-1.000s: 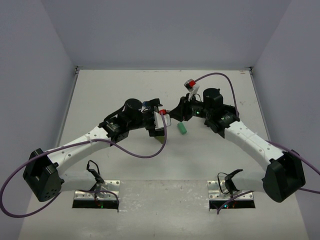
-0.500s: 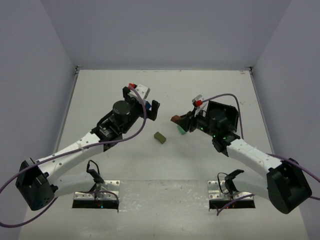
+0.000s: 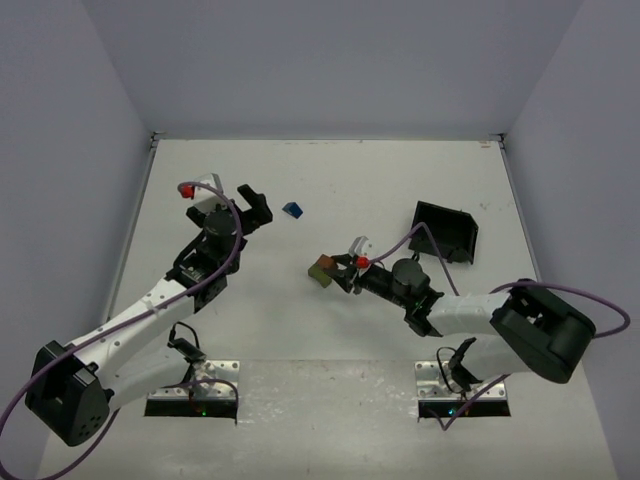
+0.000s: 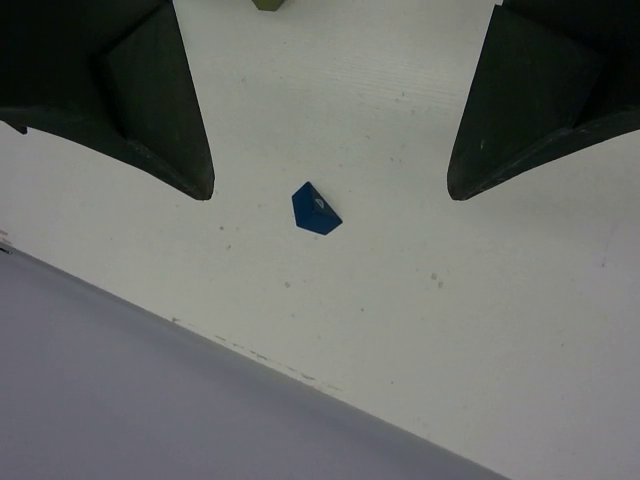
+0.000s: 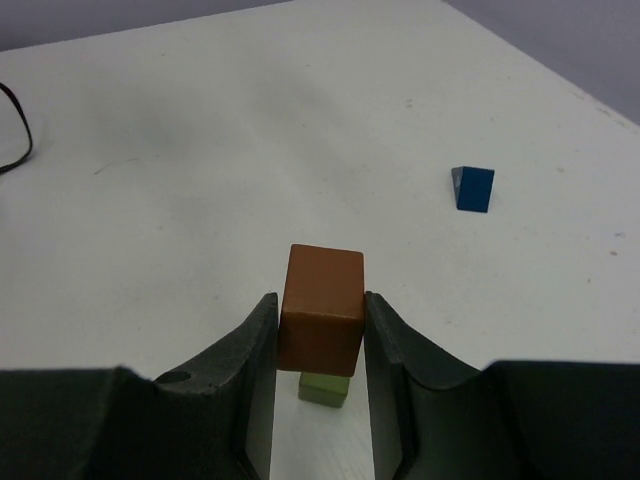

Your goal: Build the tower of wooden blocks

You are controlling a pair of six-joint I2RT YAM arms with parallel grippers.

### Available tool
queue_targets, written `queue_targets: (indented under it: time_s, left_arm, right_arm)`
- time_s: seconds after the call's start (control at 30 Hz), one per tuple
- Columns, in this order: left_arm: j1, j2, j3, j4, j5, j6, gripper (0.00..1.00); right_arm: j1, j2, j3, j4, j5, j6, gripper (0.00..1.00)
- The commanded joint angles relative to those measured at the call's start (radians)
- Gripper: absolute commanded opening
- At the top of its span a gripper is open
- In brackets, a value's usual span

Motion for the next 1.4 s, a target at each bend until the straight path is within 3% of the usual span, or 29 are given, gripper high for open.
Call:
queue_targets:
  time_s: [0.0,0.23,1.37]
  left_arm:
    - [0.002,-0.041,0.001,0.003,-0.057,-0.068,1.00]
    - [0.003,-0.065,-0.017,-0.010,-0.107,-0.080,1.00]
    - [0.003,-0.036,-0.017,-0.008,-0.096,-0.059,1.00]
  right_arm:
    - [0.104,0.117,0.050,0.280,0.243,-0.158,0.00]
    - [0.133,0.214,0.067,0.331,0.349,-0.104,0.00]
    - [0.156,0.438,0.070,0.520,0.366,-0.059,0.00]
